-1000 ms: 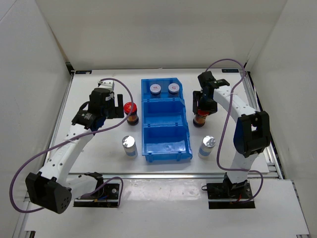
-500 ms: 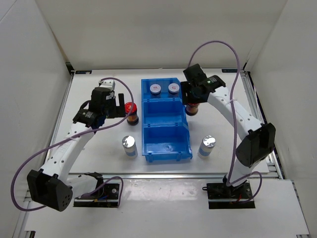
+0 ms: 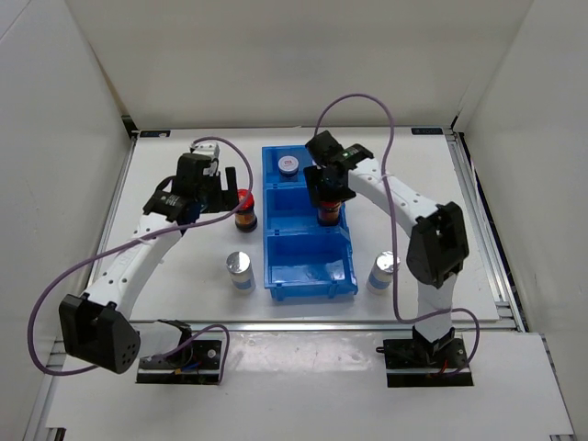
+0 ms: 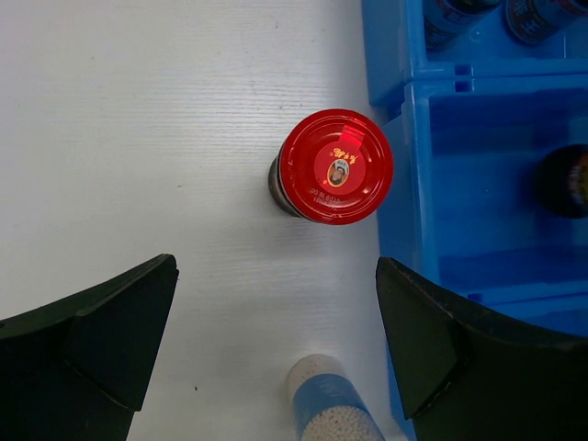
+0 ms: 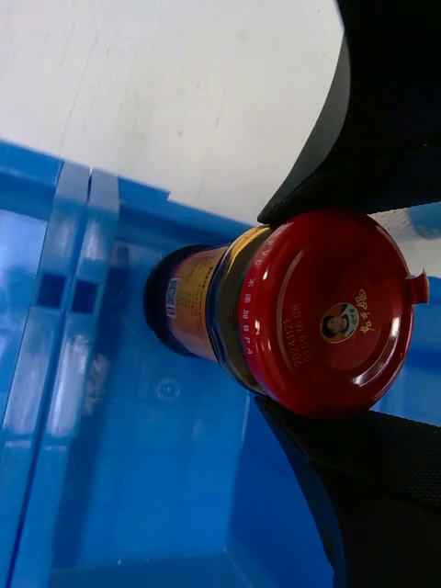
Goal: Organize the condiment bottles
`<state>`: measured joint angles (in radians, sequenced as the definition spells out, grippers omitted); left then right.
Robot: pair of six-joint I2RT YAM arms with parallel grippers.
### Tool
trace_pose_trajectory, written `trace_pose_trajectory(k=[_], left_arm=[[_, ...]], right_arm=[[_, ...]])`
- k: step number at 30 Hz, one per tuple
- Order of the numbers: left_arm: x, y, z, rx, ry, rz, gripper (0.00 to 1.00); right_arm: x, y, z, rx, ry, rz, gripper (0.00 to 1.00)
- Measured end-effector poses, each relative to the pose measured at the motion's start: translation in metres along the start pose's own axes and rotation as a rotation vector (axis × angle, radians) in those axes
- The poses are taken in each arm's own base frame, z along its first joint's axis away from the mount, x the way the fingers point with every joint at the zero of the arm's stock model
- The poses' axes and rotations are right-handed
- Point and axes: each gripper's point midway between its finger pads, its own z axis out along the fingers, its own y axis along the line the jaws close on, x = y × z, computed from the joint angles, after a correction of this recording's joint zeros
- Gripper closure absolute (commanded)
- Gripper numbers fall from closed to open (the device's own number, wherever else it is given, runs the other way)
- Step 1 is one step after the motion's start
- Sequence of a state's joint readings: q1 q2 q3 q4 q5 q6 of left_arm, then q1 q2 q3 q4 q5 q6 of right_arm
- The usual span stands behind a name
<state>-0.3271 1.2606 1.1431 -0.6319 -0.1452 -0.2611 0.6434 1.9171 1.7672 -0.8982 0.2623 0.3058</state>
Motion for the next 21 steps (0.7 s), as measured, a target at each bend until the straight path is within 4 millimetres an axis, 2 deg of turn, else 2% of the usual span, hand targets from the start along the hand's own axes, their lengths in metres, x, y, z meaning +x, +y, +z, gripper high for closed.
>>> trace_pose_trajectory(k=[3, 5, 6, 7, 8, 10, 11, 14, 18, 21], left_arm=[[0.000, -0.004, 0.004, 0.018, 0.011, -0.001, 0.00], [0.001, -0.008, 0.006, 0.032, 0.022, -0.001, 0.00], [0.001, -0.009, 0.008, 0.037, 0.027, -0.001, 0.00], [0.001, -0.011, 0.009, 0.046, 0.032, 0.000, 0.00], [0.000, -0.013, 0.011, 0.053, 0.036, 0.000, 0.00], [-0.004, -0.018, 0.014, 0.070, 0.040, -0.001, 0.00], [-0.005, -0.020, 0.016, 0.078, 0.043, -0.001, 0.00], [-0.005, -0.026, 0.023, 0.101, 0.062, -0.007, 0.00], [0.003, -0.032, 0.037, 0.121, 0.106, -0.006, 0.00], [0.012, -0.037, 0.049, 0.125, 0.141, -0.003, 0.00]], right_arm=[[0.007, 0.005, 0.020, -0.005, 0.040, -0.004, 1.00], [0.009, 0.008, 0.026, -0.014, 0.054, 0.000, 0.95], [0.009, 0.008, 0.028, -0.018, 0.055, 0.004, 0.89], [0.009, 0.009, 0.029, -0.020, 0.056, 0.008, 0.80], [0.009, 0.009, 0.029, -0.023, 0.055, 0.013, 0.57], [0.008, 0.009, 0.030, -0.026, 0.053, 0.023, 0.33], [0.007, 0.010, 0.030, -0.028, 0.052, 0.026, 0.11], [0.006, 0.010, 0.028, -0.031, 0.047, 0.035, 0.00], [-0.005, 0.008, 0.018, -0.022, 0.015, 0.041, 0.00], [-0.021, 0.003, -0.003, -0.011, -0.045, 0.051, 0.00]])
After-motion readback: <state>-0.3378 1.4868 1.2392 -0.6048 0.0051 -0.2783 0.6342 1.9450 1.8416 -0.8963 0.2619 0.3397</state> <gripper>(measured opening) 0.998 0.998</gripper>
